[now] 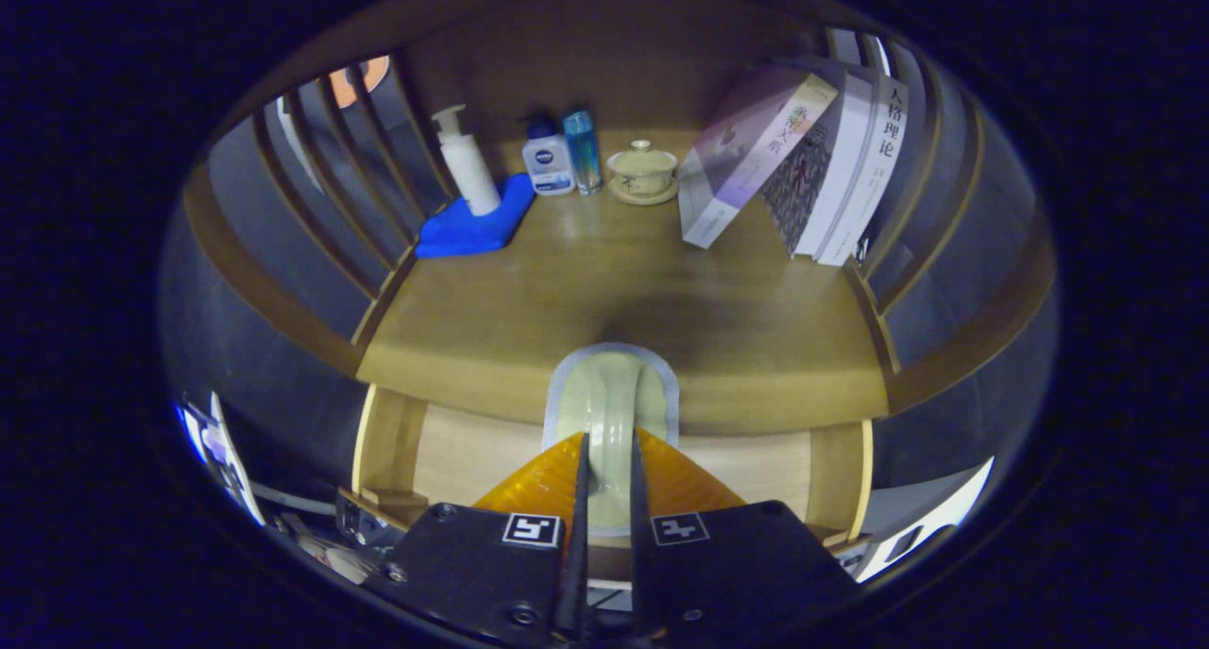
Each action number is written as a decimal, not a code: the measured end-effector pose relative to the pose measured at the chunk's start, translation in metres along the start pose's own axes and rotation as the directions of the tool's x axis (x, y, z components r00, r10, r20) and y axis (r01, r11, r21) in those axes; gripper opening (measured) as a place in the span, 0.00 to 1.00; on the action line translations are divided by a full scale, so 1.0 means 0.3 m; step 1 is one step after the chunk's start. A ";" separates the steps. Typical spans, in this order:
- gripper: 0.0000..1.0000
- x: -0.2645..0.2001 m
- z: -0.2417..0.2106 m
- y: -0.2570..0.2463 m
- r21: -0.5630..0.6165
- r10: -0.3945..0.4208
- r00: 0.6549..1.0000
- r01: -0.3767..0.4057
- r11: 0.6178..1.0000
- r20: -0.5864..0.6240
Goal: Pull open the drawer, take out the items inside it, and place them on the countertop above the cabinet.
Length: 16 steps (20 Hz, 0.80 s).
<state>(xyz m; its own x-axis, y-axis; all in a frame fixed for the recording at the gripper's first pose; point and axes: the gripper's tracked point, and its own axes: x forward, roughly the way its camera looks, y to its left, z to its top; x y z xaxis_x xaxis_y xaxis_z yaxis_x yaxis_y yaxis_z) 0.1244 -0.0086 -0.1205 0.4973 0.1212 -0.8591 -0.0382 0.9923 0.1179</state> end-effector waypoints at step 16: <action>0.23 0.227 0.191 0.004 0.072 0.018 0.999 -0.016 0.997 -0.028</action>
<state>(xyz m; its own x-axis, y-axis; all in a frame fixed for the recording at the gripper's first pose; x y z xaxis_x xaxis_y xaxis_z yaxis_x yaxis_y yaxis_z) 0.2078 -0.0006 -0.1505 0.4716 0.1398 -0.8706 0.0161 0.9858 0.1671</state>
